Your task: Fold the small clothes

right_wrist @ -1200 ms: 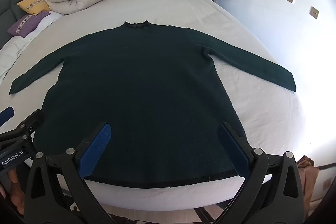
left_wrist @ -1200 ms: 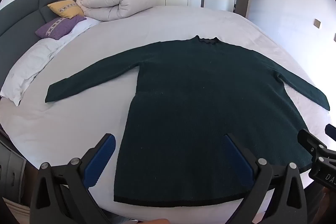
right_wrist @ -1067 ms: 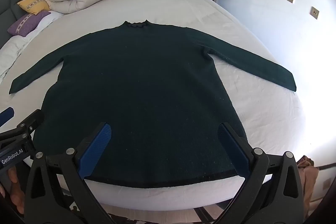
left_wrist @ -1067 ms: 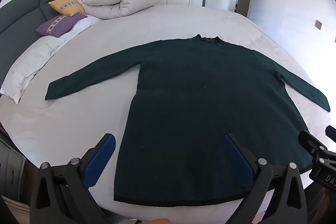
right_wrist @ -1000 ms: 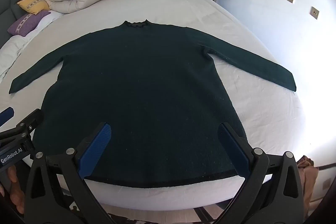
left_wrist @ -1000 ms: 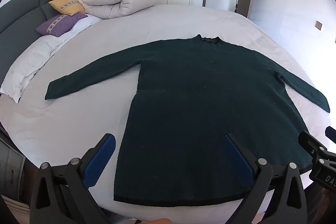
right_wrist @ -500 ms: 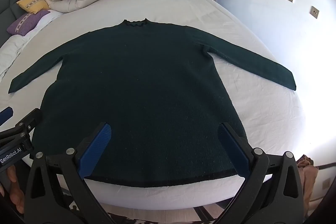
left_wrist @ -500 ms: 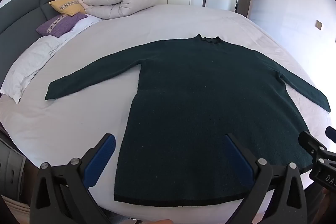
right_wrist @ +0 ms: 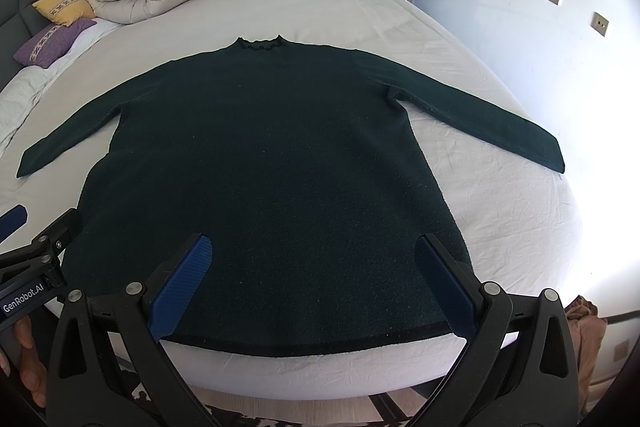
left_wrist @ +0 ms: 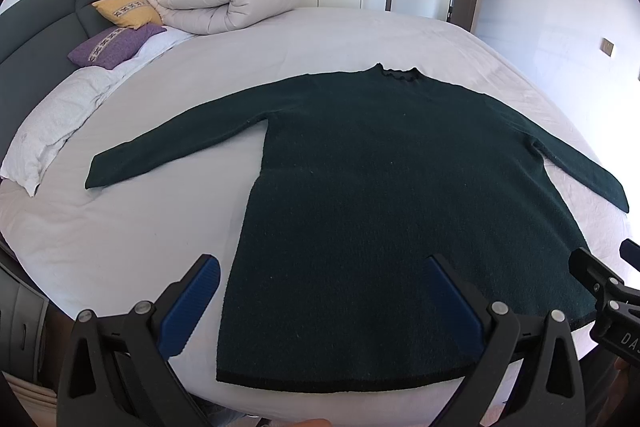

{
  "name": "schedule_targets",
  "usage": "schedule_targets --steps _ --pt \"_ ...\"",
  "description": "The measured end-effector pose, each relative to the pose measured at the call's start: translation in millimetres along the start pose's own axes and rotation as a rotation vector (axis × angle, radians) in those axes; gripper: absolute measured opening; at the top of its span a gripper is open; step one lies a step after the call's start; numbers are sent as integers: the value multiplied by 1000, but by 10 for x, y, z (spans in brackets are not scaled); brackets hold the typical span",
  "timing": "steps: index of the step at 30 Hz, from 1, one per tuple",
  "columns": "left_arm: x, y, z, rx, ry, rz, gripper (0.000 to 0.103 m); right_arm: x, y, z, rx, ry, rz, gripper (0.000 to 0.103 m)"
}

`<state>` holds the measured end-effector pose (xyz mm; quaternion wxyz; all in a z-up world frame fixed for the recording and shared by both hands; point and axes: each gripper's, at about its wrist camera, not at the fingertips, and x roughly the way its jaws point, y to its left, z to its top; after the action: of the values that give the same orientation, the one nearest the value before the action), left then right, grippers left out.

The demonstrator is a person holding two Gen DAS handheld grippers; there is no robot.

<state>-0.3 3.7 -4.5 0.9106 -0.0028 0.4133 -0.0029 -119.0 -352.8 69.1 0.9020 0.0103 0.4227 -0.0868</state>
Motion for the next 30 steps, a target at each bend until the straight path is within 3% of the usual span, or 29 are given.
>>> schedule_targets --steps 30 --pt "34 11 -25 -6 9 -6 103 17 28 -32 2 1 9 103"
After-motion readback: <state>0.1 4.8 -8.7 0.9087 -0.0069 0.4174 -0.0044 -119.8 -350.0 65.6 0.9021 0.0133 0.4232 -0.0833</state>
